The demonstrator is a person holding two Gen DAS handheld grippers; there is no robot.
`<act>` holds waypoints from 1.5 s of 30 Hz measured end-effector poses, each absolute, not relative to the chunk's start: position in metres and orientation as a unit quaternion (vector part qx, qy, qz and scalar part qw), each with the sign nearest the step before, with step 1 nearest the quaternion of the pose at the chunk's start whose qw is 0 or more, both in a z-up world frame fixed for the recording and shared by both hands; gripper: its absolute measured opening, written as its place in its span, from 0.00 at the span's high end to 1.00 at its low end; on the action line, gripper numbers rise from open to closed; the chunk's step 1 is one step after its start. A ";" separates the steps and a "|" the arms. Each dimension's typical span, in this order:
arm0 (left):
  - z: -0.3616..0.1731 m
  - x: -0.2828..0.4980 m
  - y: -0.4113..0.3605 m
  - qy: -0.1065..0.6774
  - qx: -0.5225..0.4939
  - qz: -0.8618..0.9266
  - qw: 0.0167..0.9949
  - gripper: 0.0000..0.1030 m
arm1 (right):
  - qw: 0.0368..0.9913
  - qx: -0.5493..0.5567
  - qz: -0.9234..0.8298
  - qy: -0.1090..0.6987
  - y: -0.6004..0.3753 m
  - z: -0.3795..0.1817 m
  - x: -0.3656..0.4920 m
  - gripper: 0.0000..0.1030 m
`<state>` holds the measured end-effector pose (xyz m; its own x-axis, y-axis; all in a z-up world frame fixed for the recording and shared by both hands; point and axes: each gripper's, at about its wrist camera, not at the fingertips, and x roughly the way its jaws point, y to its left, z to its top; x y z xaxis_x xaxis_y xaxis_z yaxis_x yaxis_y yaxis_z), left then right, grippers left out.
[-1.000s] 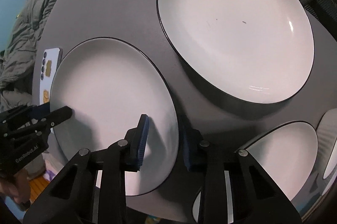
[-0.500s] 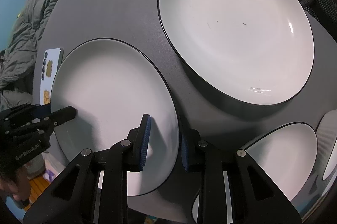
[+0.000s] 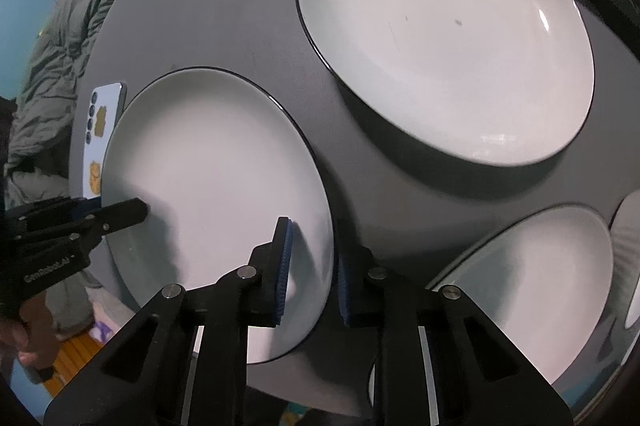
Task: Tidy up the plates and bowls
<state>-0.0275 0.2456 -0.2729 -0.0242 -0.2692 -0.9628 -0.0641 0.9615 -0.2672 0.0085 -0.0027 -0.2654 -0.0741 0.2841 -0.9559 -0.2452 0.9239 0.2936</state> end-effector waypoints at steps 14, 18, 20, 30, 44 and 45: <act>-0.272 -0.042 0.266 0.711 -0.147 -0.044 0.687 0.77 | 0.666 0.032 0.210 0.715 0.001 -0.271 0.008 0.82; -0.266 -0.042 0.273 0.715 -0.152 -0.027 0.682 0.77 | 0.664 0.026 0.219 0.714 0.001 -0.267 0.006 0.83; -0.262 -0.040 0.272 0.715 -0.155 -0.022 0.682 0.76 | 0.662 0.019 0.221 0.716 0.007 -0.265 0.008 0.84; -0.236 -0.032 0.280 0.704 -0.158 -0.011 0.692 0.77 | 0.664 0.004 0.235 0.710 0.010 -0.244 0.018 0.85; -0.201 0.017 0.267 0.684 -0.141 -0.031 0.715 0.77 | 0.682 0.034 0.223 0.695 -0.025 -0.226 0.045 0.86; -0.204 0.016 0.254 0.683 -0.137 -0.033 0.717 0.77 | 0.685 0.039 0.220 0.693 -0.030 -0.225 0.048 0.86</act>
